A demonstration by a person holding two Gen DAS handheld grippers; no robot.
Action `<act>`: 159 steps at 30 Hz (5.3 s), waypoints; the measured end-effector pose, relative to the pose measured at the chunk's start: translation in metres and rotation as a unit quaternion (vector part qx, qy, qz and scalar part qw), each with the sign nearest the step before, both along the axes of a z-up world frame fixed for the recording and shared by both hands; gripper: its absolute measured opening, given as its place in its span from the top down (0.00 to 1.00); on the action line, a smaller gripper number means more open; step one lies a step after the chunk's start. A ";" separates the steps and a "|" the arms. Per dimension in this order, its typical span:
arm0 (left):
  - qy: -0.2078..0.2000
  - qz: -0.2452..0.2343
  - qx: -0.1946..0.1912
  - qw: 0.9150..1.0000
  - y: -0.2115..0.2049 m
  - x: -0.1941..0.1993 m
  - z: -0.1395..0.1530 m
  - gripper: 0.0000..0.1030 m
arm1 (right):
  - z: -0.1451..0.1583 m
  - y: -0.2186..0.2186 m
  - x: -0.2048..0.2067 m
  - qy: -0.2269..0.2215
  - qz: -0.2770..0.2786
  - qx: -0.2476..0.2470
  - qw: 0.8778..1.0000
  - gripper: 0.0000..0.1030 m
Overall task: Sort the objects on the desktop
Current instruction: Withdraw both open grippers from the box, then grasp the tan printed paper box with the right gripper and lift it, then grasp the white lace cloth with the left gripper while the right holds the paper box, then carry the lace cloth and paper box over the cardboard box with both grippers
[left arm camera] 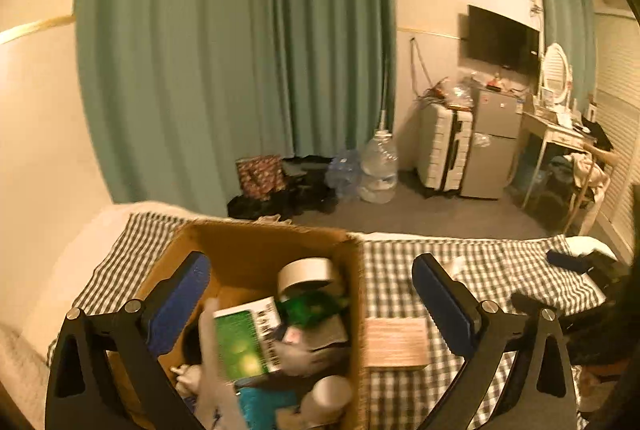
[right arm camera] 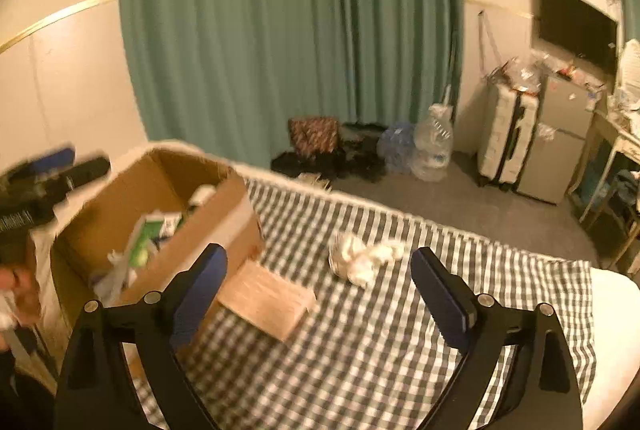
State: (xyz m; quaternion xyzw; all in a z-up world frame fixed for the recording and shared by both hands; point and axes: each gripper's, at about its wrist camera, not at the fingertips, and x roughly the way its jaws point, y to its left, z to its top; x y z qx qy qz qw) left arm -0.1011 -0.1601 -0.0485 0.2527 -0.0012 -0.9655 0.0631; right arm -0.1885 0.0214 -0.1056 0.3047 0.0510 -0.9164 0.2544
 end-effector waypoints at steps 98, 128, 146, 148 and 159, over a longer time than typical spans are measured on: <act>-0.128 -0.036 -0.009 0.991 0.157 -0.109 -0.085 0.86 | -0.002 0.189 -0.055 0.000 -0.191 -0.041 0.981 0.24; -0.020 0.078 -0.063 0.995 0.010 -0.006 0.020 0.86 | 0.116 0.090 0.018 0.175 -0.146 -0.104 0.968 0.24; -0.032 0.134 -0.013 0.990 -0.069 0.018 0.010 0.86 | 0.103 -0.053 0.042 0.136 0.024 -0.059 0.989 0.24; -0.039 0.131 -0.008 0.991 -0.074 0.020 0.007 0.86 | 0.093 -0.070 0.039 0.120 0.042 -0.041 0.991 0.24; -0.124 0.134 -0.010 0.983 -0.098 0.001 -0.043 0.86 | 0.030 -0.161 0.041 0.062 0.127 0.052 0.989 0.24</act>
